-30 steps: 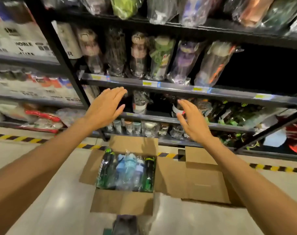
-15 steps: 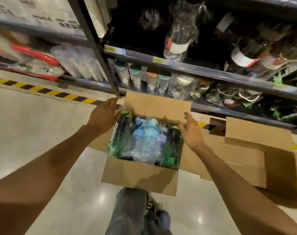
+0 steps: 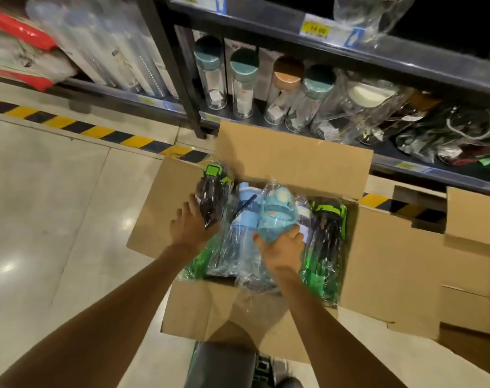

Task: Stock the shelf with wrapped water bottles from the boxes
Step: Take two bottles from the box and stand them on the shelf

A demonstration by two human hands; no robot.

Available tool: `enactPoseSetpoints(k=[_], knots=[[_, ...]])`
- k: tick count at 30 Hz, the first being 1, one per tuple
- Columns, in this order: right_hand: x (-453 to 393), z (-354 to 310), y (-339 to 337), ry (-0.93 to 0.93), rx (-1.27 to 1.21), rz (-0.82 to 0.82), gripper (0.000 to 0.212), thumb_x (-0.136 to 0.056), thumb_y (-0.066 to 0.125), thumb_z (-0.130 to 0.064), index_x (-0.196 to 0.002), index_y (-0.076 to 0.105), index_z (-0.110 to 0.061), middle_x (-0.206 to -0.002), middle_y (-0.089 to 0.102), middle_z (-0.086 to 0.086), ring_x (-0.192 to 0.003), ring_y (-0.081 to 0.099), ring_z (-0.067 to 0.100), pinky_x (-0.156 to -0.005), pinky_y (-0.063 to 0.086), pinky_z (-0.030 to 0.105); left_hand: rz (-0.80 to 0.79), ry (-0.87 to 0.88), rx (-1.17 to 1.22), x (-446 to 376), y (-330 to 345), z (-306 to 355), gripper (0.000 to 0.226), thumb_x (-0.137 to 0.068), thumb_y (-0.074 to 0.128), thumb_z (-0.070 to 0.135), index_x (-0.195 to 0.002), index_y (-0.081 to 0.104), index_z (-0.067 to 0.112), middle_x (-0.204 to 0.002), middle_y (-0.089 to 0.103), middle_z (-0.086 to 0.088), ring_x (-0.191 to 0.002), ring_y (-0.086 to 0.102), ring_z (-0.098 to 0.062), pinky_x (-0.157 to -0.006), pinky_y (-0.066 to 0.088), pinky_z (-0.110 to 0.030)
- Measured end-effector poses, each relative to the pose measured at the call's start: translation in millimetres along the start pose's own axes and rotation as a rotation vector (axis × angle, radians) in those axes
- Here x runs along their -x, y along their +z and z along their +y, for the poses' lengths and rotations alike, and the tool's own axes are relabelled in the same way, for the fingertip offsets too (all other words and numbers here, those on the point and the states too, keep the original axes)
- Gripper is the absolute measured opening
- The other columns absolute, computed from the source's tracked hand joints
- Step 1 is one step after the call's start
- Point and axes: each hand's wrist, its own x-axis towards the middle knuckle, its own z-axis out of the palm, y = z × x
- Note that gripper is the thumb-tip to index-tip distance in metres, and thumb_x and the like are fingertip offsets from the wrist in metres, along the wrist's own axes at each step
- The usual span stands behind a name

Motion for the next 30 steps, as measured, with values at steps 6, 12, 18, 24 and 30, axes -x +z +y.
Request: enactPoseSetpoints(k=[6, 12, 18, 24, 30], knots=[[-0.5, 1.9, 12.4, 0.111, 0.058, -0.040, 0.107, -0.076, 0.071, -0.049, -0.145, 0.008, 0.001, -0.146, 0.027, 0.018, -0.135, 0.027, 0.031, -0.111, 0.027, 0.037, 0.043, -0.174, 0.136, -5.6, 9.8, 10.4, 0.105, -0.070, 0.073, 0.053, -0.142, 0.019, 0.000, -0.135, 0.038, -0.016, -0.121, 0.039, -0.036, -0.094, 0.039, -0.046], [-11.0, -0.3, 8.4, 0.243, 0.043, -0.097, 0.103, -0.072, 0.076, -0.049, -0.144, 0.020, 0.000, -0.147, 0.023, 0.022, -0.138, 0.021, 0.035, -0.113, 0.023, 0.040, 0.027, -0.224, 0.171, -12.6, 10.4, 17.1, 0.089, -0.058, 0.080, 0.052, -0.124, 0.043, 0.005, -0.125, 0.043, -0.015, -0.118, 0.040, -0.033, -0.096, 0.039, -0.042], [-13.0, -0.6, 20.2, 0.341, -0.228, -0.108, 0.107, -0.066, 0.082, -0.042, -0.141, 0.014, -0.009, -0.146, 0.022, 0.023, -0.136, 0.024, 0.038, -0.109, 0.030, 0.046, -0.020, -0.258, 0.250, -11.8, 23.0, 24.4, 0.093, -0.060, 0.082, 0.048, -0.128, 0.032, 0.010, -0.131, 0.042, -0.013, -0.124, 0.034, -0.032, -0.100, 0.035, -0.045], [-17.2, -2.6, 31.6, 0.351, -0.158, -0.070, 0.110, -0.071, 0.077, -0.047, -0.144, 0.011, 0.001, -0.149, 0.022, 0.019, -0.137, 0.023, 0.034, -0.113, 0.025, 0.042, -0.003, -0.235, 0.264, -11.4, 30.8, 24.3, 0.094, -0.059, 0.081, 0.046, -0.129, 0.031, 0.008, -0.127, 0.046, -0.011, -0.120, 0.041, -0.032, -0.100, 0.040, -0.046], [-12.7, 10.4, 22.3, 0.293, -0.281, -0.064, 0.095, -0.063, 0.082, -0.041, -0.136, 0.036, -0.004, -0.133, 0.049, 0.013, -0.118, 0.051, 0.030, -0.097, 0.047, 0.042, 0.017, -0.215, 0.282, -4.8, 19.8, 27.2, 0.085, -0.060, 0.083, 0.042, -0.124, 0.040, 0.006, -0.119, 0.054, -0.013, -0.109, 0.054, -0.033, -0.091, 0.048, -0.046]])
